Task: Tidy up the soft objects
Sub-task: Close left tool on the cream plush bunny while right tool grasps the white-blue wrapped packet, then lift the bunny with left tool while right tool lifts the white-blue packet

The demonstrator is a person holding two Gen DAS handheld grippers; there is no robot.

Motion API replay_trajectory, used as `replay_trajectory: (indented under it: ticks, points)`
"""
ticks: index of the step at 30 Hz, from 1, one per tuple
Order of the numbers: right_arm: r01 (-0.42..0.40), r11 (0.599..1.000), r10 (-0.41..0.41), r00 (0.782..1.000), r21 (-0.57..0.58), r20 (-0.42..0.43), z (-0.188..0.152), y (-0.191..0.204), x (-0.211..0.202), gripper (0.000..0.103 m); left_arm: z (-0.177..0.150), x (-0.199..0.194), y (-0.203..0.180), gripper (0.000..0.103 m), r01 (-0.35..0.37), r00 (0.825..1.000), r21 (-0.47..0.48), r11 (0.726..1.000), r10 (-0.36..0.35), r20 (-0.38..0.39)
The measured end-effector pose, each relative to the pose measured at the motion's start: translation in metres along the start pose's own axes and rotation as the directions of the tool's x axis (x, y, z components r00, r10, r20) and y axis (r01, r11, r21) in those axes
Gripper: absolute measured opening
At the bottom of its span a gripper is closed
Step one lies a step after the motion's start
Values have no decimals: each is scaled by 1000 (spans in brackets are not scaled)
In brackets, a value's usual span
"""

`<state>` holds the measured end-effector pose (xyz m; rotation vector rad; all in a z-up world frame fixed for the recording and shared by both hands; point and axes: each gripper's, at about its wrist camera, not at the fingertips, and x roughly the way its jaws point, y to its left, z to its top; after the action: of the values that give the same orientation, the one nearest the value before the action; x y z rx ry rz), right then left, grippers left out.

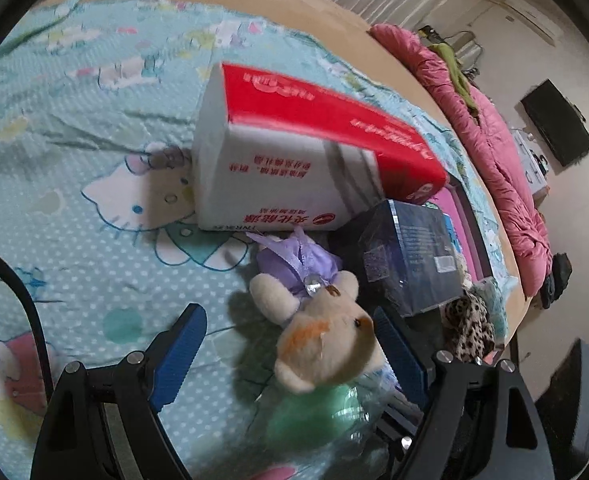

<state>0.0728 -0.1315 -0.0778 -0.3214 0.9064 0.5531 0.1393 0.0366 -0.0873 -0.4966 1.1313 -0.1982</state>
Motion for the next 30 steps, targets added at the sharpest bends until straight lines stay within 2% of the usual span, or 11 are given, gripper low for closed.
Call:
replay_trajectory:
  ticks: [4, 6, 8, 9, 10, 13, 17, 26, 30]
  points:
    - [-3, 1000, 3, 1000, -5, 2, -1, 0, -1, 44, 4, 20, 3, 82, 57, 997, -59, 997, -59, -42]
    - [-7, 1000, 7, 1000, 0, 5, -3, -1, -2, 44, 6, 26, 2, 78, 50, 997, -66, 997, -54, -53]
    - [-9, 1000, 9, 1000, 6, 9, -3, -4, -2, 44, 7, 27, 0, 68, 67, 996, -60, 996, -70, -52]
    - [-11, 1000, 11, 1000, 7, 12, -3, -4, -3, 44, 8, 28, -2, 56, 83, 995, -57, 995, -86, -53]
    - [-13, 1000, 13, 1000, 7, 13, -3, -4, -3, 44, 8, 29, -2, 49, 107, 992, -57, 993, -110, -57]
    - [-29, 999, 29, 999, 21, 18, -2, -7, -5, 44, 7, 27, -4, 47, 126, 991, -49, 991, -128, -44]
    - [-34, 999, 33, 999, 24, 41, 0, -8, -10, 44, 2, 8, -4, 47, 138, 990, -41, 990, -138, 14]
    - [-62, 997, 55, 989, 47, 135, 2, -12, -37, 44, -6, -48, -11, 47, 48, 991, 33, 998, -52, 122]
    - [-68, 997, 60, 982, 42, 178, 4, -10, -51, 44, -7, -68, -15, 47, 42, 986, 53, 998, -50, 157]
